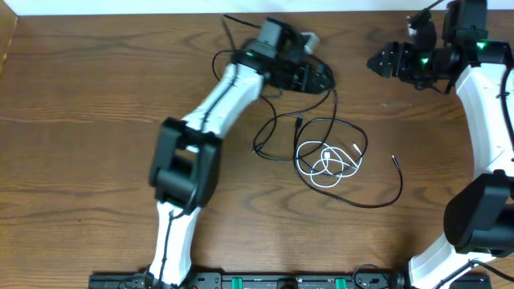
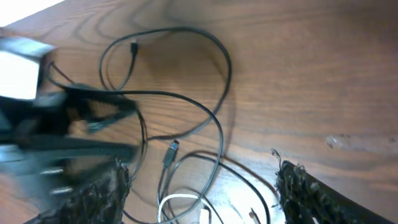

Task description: Untangle cables

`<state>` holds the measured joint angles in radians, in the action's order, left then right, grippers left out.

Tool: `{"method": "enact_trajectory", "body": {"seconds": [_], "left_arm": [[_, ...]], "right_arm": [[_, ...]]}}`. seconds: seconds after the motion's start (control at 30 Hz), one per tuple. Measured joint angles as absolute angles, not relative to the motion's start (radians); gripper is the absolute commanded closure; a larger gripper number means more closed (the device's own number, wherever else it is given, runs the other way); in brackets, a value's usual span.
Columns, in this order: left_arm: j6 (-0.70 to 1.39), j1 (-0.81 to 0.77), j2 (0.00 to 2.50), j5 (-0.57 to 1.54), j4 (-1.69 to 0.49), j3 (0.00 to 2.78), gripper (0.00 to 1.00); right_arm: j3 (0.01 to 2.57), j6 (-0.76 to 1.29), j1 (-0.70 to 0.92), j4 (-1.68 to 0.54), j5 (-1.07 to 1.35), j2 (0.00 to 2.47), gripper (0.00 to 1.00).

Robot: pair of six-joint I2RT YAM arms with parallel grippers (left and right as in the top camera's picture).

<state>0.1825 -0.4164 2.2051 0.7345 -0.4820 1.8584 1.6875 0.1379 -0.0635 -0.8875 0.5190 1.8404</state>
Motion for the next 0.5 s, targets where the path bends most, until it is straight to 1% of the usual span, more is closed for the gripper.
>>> {"method": "enact_trajectory", "body": {"seconds": [0.17, 0.27, 0.37, 0.5], "left_arm": [[0.140, -0.332, 1.994, 0.680, -0.673, 1.859, 0.04], [0.125, -0.270, 1.839, 0.568, -0.760, 1.861, 0.04], [0.118, -0.204, 1.733, 0.464, -0.824, 1.861, 0.04], [0.102, -0.093, 1.652, 0.392, -0.875, 1.861, 0.04]], "right_arm": [[1.687, 0.128, 0.023, -0.811, 0.479, 1.840, 0.20], [1.687, 0.125, 0.094, -0.749, 0.411, 1.840, 0.14], [1.687, 0.125, 0.176, -0.659, 0.321, 1.847, 0.14], [1.687, 0.114, 0.266, -0.635, 0.271, 1.908, 0.14]]}}
